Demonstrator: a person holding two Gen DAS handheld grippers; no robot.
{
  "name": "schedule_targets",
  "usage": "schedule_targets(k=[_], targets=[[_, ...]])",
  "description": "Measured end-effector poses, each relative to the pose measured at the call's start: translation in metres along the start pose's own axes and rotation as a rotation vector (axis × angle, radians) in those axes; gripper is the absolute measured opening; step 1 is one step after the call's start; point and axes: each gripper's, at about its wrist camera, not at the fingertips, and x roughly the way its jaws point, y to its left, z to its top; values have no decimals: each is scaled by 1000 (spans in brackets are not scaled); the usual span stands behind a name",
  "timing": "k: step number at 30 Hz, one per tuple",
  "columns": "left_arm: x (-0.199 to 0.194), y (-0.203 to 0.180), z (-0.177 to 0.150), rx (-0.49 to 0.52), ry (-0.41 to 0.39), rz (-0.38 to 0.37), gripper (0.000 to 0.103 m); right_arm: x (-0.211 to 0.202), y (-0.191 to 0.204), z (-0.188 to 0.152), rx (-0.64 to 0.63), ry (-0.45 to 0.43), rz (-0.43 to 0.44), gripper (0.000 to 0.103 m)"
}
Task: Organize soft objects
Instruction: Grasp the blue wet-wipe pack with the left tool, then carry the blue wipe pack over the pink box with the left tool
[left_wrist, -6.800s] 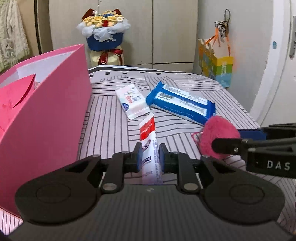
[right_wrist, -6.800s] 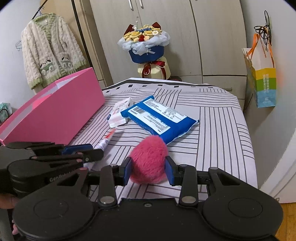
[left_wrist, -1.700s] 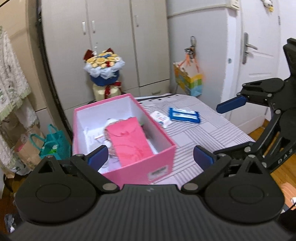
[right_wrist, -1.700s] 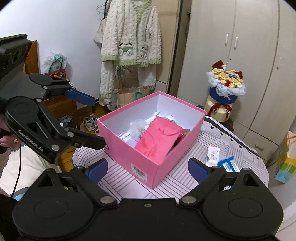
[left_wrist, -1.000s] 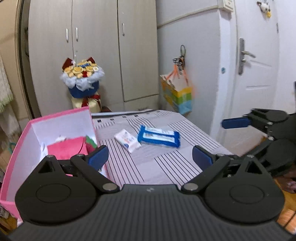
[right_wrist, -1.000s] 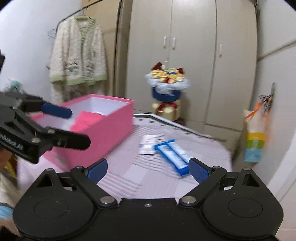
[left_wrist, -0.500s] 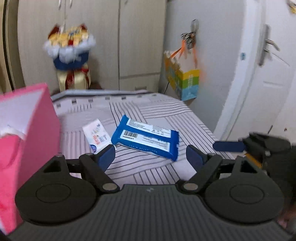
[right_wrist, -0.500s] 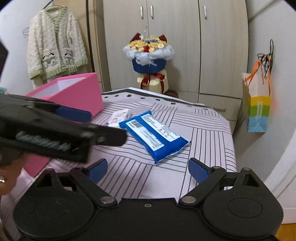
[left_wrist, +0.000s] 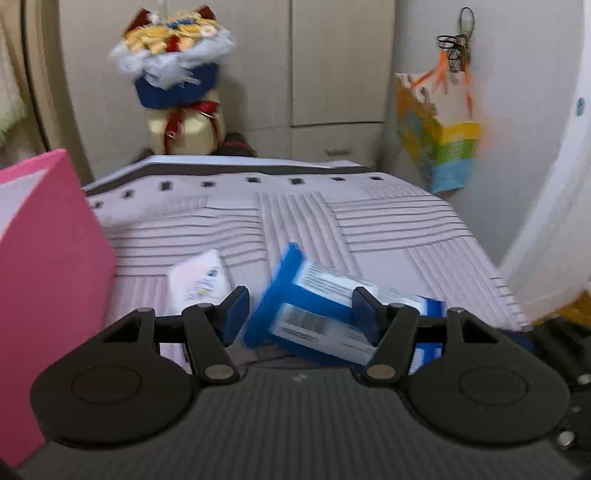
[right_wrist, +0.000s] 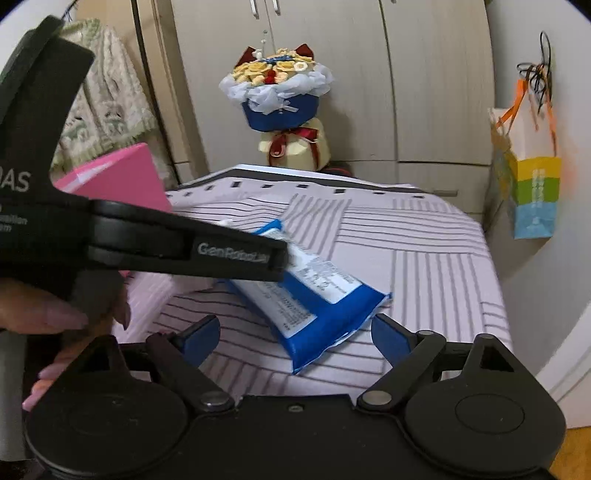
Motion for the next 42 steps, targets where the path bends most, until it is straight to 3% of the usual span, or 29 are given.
schedule_targets(k=[4, 7, 9, 12, 21, 24, 31, 42], targets=[[0, -1, -2, 15, 8, -27, 61, 7, -6, -2, 16, 20, 11, 90], [1, -1, -4, 27, 22, -37, 60, 8, -6, -4, 18, 24, 9, 69], [0, -1, -4, 26, 50, -83, 61, 6, -8, -5, 28, 20, 1, 60], [-1, 1, -6, -18, 93, -143, 62, 5, -13, -6, 46, 15, 10, 57], [-2, 2, -9, -59, 119, -181, 60, 6, -7, -8, 24, 7, -14, 57], [-3, 0, -10, -61, 119, -194, 60, 7, -5, -9, 9, 11, -11, 65], [-16, -2, -13, -85, 132, -261, 60, 2, -9, -7, 89, 0, -35, 66], [-58, -16, -28, -19, 114, -310, 60, -34, 8, -20, 127, -34, -77, 76]])
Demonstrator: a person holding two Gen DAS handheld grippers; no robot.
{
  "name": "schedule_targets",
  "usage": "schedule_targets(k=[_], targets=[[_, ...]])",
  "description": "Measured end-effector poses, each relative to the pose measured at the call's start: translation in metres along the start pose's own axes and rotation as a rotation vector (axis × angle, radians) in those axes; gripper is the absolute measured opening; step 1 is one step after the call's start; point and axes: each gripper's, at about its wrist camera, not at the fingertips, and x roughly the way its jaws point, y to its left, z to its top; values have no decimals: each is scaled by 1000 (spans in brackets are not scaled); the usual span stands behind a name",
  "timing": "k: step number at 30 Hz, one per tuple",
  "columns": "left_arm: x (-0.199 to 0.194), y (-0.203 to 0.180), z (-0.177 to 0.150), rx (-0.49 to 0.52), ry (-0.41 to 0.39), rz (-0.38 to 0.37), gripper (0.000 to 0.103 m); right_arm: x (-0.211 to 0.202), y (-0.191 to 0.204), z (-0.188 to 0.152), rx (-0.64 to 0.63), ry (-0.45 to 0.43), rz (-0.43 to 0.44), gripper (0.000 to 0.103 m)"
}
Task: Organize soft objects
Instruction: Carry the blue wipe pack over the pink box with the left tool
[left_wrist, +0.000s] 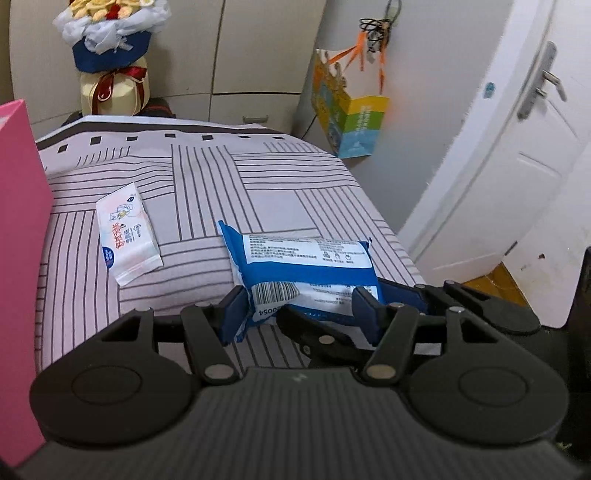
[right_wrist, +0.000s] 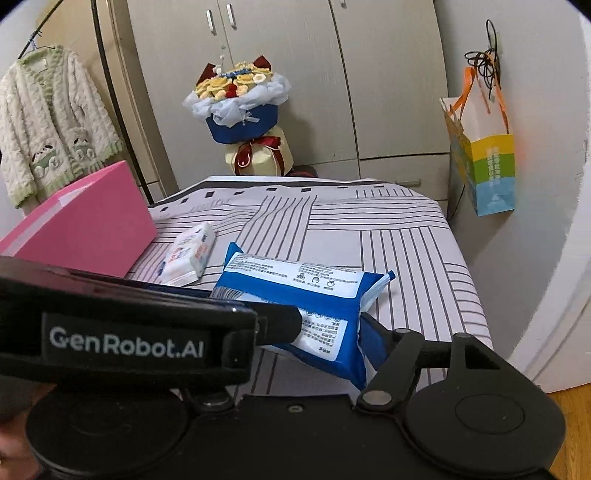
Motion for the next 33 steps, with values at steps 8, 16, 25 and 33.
schedule_targets(k=[8, 16, 25, 33], targets=[[-35, -4, -22, 26, 12, -60, 60, -39, 15, -18, -21, -20, 10, 78], [-71, -4, -49, 56, -5, -78, 60, -70, 41, -38, -73, -51, 2, 79], [-105, 8, -75, 31, 15, -157, 60, -105, 69, -56, -156, -23, -9, 79], [-136, 8, -94, 48, 21, -164, 60, -128, 97, -67, -242, -15, -38, 79]])
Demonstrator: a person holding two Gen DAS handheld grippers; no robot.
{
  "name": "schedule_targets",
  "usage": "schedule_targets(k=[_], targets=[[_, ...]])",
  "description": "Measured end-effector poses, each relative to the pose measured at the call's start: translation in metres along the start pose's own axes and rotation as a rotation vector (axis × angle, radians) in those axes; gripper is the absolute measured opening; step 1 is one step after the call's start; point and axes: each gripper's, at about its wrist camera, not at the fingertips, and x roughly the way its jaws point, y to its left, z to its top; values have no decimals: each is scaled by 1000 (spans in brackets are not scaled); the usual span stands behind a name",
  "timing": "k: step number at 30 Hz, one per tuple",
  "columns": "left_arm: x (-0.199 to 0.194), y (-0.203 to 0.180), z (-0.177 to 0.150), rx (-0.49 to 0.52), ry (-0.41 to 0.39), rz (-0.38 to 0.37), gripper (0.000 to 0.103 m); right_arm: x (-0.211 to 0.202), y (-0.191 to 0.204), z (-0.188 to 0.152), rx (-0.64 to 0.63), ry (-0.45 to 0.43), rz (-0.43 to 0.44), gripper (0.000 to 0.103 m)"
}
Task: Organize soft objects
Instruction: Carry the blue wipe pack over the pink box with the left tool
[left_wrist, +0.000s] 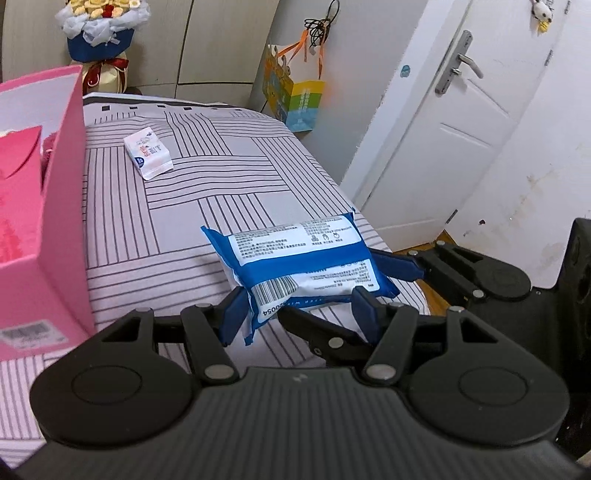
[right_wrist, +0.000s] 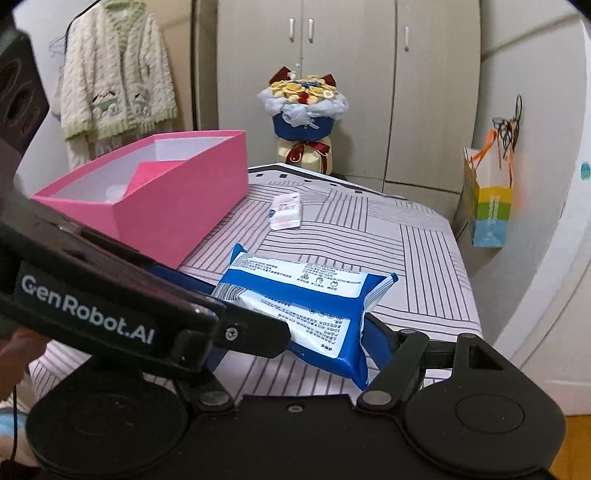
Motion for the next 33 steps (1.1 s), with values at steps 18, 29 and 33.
schedule_targets(k=[18, 29, 33], targets=[[-136, 20, 0, 27, -205, 70, 60, -57, 82, 64, -174, -197, 56, 78], [-161, 68, 23, 2, -328, 141, 61, -28, 107, 107, -190, -287, 153, 78], [-156, 94, 32, -40, -330, 154, 62, 0, 114, 123, -194, -261, 189, 78]])
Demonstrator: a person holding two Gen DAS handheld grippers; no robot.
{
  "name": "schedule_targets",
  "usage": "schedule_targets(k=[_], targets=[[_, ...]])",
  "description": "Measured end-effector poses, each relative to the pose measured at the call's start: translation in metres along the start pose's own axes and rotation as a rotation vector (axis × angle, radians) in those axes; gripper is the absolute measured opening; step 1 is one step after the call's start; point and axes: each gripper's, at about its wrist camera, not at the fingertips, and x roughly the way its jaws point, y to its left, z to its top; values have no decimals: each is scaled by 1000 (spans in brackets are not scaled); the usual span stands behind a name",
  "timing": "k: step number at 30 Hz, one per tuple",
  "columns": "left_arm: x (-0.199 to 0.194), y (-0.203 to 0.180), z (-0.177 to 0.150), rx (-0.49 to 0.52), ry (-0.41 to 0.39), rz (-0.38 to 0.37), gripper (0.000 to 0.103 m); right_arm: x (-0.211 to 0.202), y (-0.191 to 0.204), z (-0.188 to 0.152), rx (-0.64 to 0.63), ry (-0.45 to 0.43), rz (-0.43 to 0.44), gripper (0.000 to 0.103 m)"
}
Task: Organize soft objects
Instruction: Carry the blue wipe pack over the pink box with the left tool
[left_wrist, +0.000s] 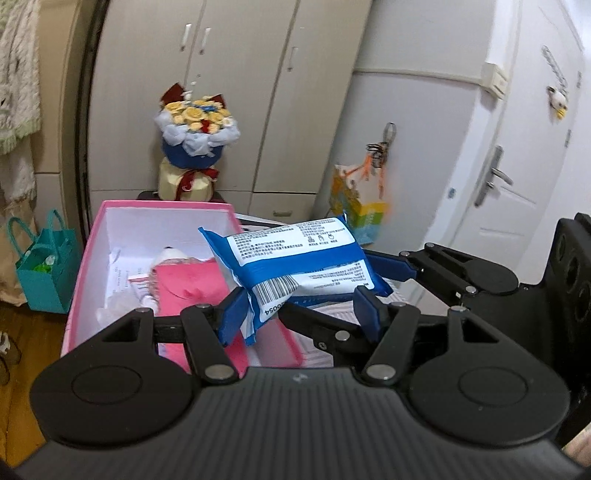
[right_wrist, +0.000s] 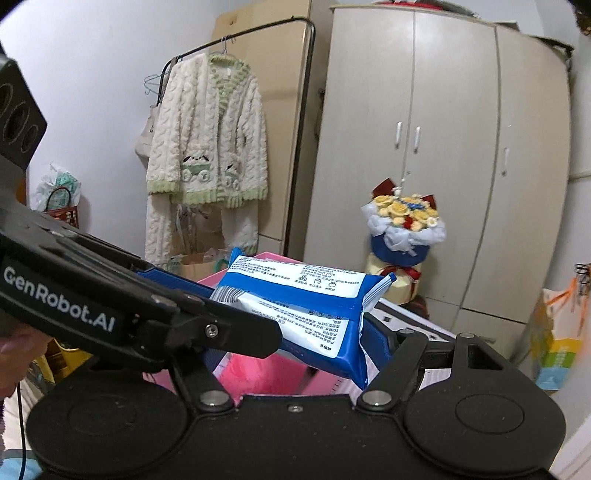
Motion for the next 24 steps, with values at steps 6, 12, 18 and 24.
schedule_targets(k=[6, 12, 18, 24], targets=[[24, 43, 13, -74, 1, 39, 61, 52, -3, 12, 14, 48, 65, 78], [55, 81, 26, -133, 36, 85, 61, 114, -18, 20, 81, 153, 159, 78], [81, 107, 28, -204, 74, 89, 62, 151, -28, 15, 123, 245, 217, 78], [97, 115, 23, -218, 98, 132, 63, 174, -26, 10, 109, 320, 198, 77]])
